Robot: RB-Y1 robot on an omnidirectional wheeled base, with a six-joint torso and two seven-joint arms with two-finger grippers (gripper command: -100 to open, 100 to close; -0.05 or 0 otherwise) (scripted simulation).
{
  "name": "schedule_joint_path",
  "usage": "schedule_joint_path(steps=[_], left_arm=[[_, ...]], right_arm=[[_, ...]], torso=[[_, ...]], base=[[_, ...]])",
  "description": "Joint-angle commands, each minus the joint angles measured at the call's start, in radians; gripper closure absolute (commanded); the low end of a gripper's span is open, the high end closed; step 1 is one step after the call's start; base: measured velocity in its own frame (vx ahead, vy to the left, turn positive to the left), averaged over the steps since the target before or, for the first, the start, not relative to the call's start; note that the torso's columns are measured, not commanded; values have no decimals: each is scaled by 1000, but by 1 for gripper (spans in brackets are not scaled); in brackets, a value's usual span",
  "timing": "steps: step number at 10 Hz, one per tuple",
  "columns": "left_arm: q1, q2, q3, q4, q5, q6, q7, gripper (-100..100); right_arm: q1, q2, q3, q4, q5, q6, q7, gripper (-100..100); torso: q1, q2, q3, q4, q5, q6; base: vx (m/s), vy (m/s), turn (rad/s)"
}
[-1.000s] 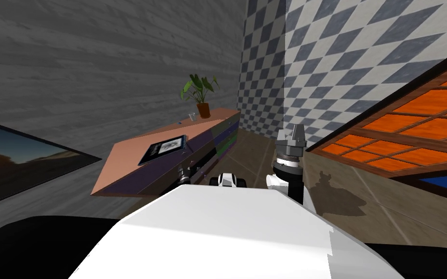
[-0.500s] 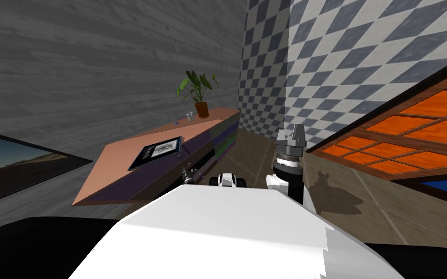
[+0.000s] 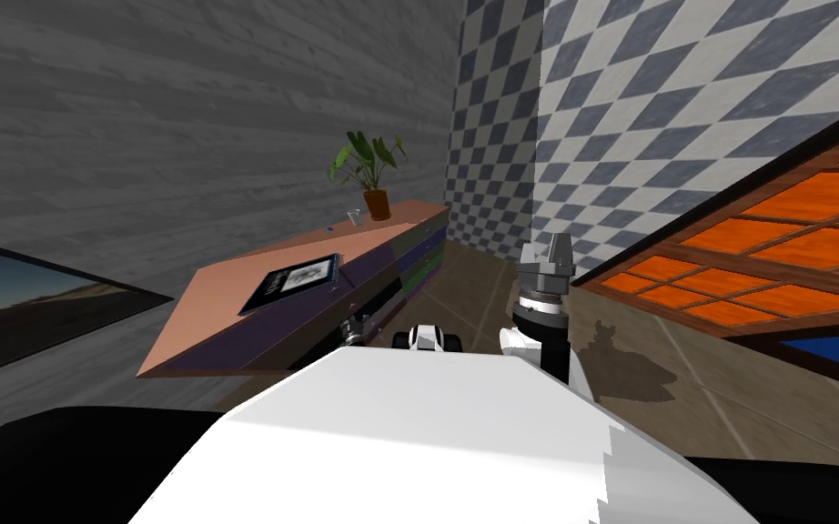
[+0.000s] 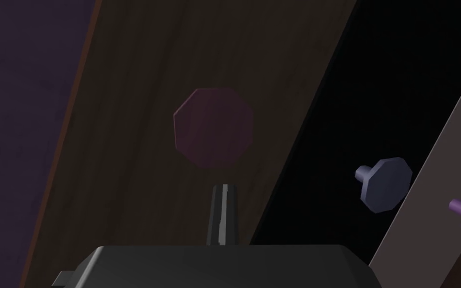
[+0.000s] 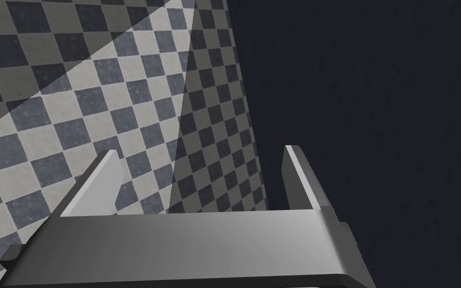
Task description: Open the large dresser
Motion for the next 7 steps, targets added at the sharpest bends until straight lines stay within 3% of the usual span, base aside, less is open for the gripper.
schedule_joint_path(steps=[1,3,4,7], left_arm=[[9,0,-2,-22,1,15,-2,100],[11,0,-2,-27,1,17,-2,100],[12,41,-3,-27,1,20,-3,-100],[10,118,-2,-25,0,23,-4,-100]], right_arm=[[0,0,0,0,0,0,0,0],[0,0,0,0,0,0,0,0],[0,0,0,0,0,0,0,0],[0,0,0,0,0,0,0,0]], torso=[[2,-1,-1,0,1,0],[5,-4,-2,-1,1,0],[11,-9,-5,-2,3,0],[8,-6,-4,-2,2,0]], base=[[-149,-175,8],[-102,-133,8],[-13,-19,-1],[13,15,0]])
